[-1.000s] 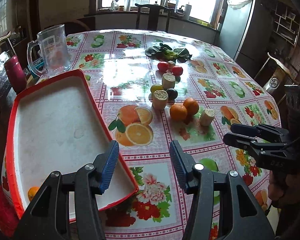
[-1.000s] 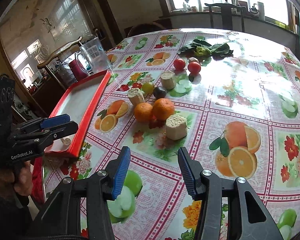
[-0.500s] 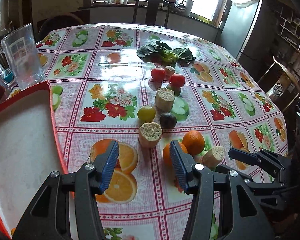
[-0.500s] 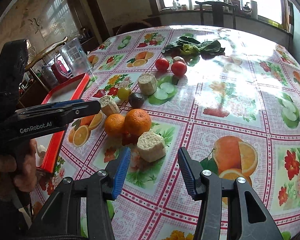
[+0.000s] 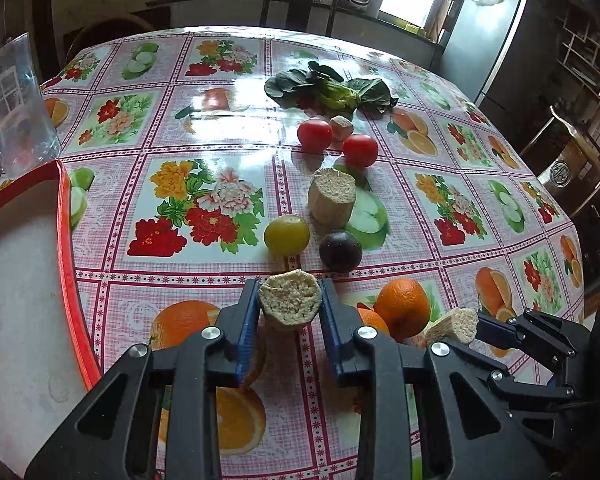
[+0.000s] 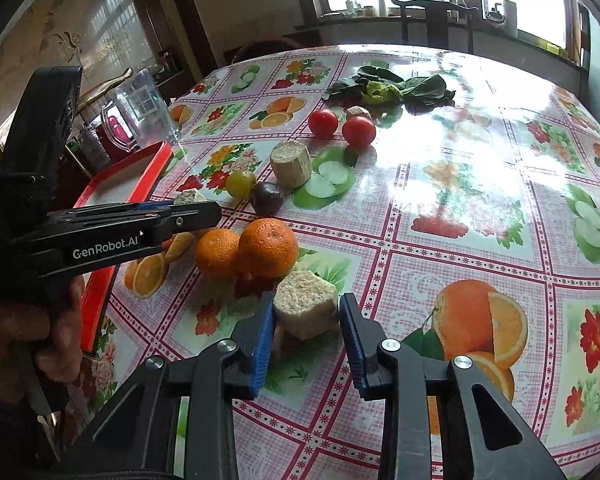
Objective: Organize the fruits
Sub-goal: 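Carry the bread slice and the white block over the tray with both tools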
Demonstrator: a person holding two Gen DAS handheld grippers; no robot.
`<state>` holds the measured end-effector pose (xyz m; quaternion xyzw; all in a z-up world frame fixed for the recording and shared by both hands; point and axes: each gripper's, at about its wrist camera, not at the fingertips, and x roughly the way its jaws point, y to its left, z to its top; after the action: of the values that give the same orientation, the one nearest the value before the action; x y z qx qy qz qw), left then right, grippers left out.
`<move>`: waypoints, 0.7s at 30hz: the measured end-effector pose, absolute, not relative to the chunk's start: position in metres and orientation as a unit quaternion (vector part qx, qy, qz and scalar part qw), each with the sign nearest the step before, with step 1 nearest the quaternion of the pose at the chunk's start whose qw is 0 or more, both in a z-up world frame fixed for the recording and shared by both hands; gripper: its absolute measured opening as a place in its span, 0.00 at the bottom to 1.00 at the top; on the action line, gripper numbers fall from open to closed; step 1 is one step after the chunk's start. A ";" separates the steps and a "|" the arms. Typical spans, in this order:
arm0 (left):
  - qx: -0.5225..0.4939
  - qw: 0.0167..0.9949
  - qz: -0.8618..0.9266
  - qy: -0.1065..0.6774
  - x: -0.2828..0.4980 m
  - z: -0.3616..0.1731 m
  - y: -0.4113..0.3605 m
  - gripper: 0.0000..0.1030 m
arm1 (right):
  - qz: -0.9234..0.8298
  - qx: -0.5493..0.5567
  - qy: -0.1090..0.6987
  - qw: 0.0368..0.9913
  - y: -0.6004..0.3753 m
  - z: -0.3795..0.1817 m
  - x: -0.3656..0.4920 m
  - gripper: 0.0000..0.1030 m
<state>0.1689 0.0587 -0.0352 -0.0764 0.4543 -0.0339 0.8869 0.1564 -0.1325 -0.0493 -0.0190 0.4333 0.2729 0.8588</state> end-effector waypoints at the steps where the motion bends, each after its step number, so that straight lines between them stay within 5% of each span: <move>1: -0.078 0.888 -0.034 0.453 0.165 -0.034 0.060 0.26 | 0.275 -0.016 0.432 0.859 -0.133 -0.048 0.154 0.32; 21: -0.100 0.906 -0.009 0.410 0.066 0.002 0.110 0.26 | 0.336 -0.026 0.401 0.852 -0.088 -0.007 0.096 0.32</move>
<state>0.0662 0.1099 0.0019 -0.1002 0.4103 -0.0086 0.9064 0.0960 -0.0882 -0.0074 -0.0263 0.4007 0.3362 0.8519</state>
